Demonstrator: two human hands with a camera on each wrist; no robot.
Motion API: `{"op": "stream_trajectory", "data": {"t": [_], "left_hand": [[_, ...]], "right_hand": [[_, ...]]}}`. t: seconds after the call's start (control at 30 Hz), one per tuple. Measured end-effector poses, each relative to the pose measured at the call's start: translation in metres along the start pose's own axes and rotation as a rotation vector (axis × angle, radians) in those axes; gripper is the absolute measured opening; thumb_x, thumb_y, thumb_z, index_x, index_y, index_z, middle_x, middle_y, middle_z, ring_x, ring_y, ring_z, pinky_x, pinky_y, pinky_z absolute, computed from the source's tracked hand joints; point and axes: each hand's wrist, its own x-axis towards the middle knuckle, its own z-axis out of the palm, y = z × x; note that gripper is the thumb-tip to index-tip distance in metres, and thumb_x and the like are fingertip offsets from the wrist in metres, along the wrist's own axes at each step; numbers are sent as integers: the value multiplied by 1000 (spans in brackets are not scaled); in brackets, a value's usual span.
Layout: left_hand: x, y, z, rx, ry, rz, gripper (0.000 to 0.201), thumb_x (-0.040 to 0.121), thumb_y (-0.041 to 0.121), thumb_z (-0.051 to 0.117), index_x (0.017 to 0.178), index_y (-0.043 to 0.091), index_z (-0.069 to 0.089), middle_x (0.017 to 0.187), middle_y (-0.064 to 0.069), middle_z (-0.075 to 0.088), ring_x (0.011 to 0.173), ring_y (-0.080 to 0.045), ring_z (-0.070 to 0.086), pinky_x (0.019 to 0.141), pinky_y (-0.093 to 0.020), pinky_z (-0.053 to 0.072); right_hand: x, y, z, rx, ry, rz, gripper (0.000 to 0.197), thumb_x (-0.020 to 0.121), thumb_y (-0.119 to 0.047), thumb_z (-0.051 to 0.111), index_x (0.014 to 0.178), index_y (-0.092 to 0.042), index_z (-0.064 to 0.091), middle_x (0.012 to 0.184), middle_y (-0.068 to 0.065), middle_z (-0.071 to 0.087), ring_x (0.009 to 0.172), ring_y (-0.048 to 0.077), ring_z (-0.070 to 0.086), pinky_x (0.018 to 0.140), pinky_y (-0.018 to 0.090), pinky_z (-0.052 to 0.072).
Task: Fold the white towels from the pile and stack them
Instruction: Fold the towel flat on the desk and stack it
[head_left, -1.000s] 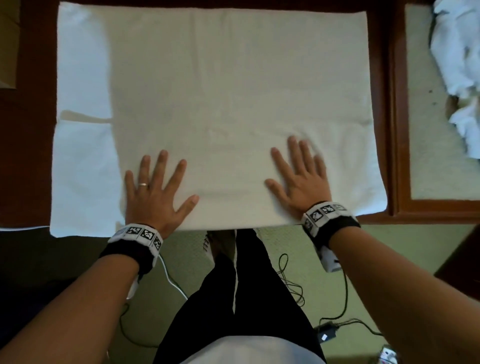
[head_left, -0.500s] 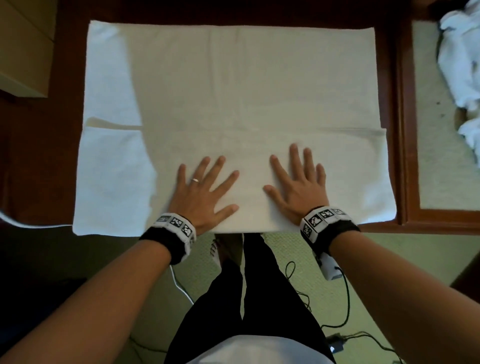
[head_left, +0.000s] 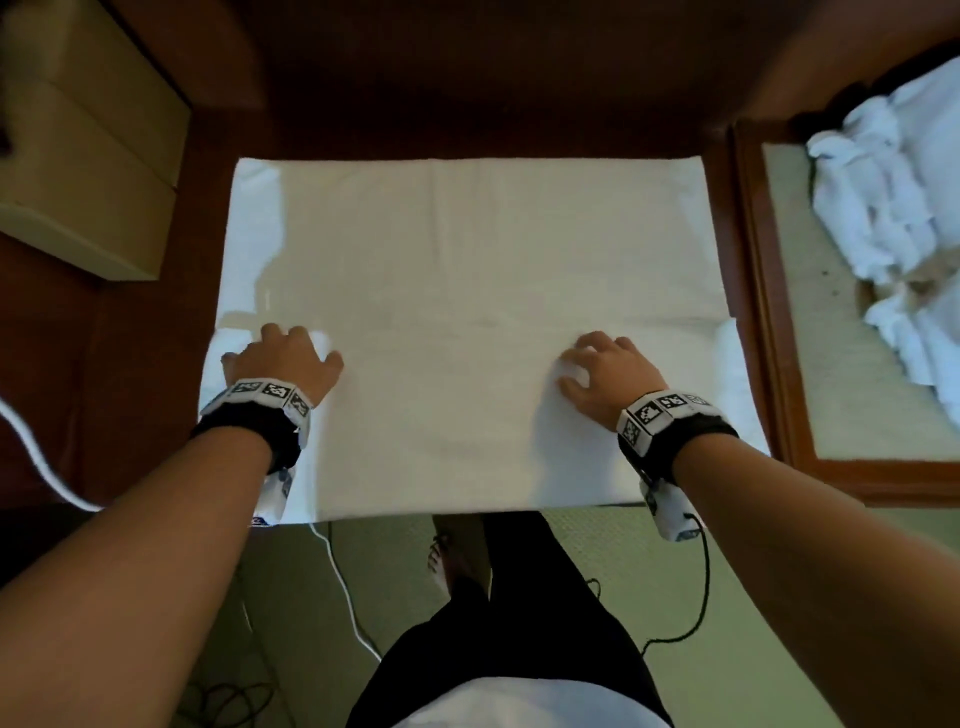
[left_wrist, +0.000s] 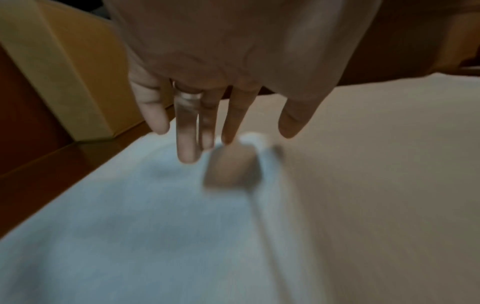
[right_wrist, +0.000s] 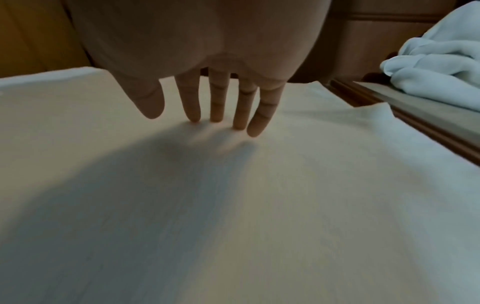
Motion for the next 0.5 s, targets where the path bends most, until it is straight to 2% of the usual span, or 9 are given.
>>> {"op": "stream_trajectory", "data": {"t": [0.07,0.13,0.23,0.33,0.43,0.5], "left_hand": [[20,11,-21,32,-5,56,51,95,54,44,126,15,56,127,-14,58,113,-37,58,90,-44,40],[42,21,-39,71,9,133,46,96,53,46,122,17,58,123,-12,62,108,-35,60,87,-41,44],[79,35,-66,23,12,178,48,97,54,49,135,25,54,138,-6,57,120,-33,56,95,-44,45],[122,46,-86,0,52,210,50,99,47,49,143,23,48,145,-8,48,127,-35,51,99,-50,45],[160,55,-96,25,142,244,52,102,25,46,153,24,35,158,-7,35,138,-37,39,107,-55,39],[180,58,-96,59,156,245,66,98,8,46,157,29,25,164,-4,24,145,-35,30,110,-56,35]], "right_hand": [[23,9,-17,39,30,-15,37,94,-36,55,126,-19,63,126,8,56,117,34,52,93,42,49],[51,20,-34,34,56,-6,36,94,-30,55,126,-14,63,123,11,57,117,35,54,92,42,50],[100,39,-62,21,84,12,40,95,-24,53,133,-13,58,130,13,54,121,35,50,97,45,48],[152,56,-92,-21,91,65,46,96,-21,51,142,-16,48,143,12,42,128,33,44,104,47,44],[196,67,-113,-49,133,91,58,93,-9,50,149,-20,37,156,9,30,138,35,34,110,49,37],[217,74,-116,-79,127,106,71,88,-3,51,152,-22,30,160,8,24,145,35,25,115,51,31]]}}
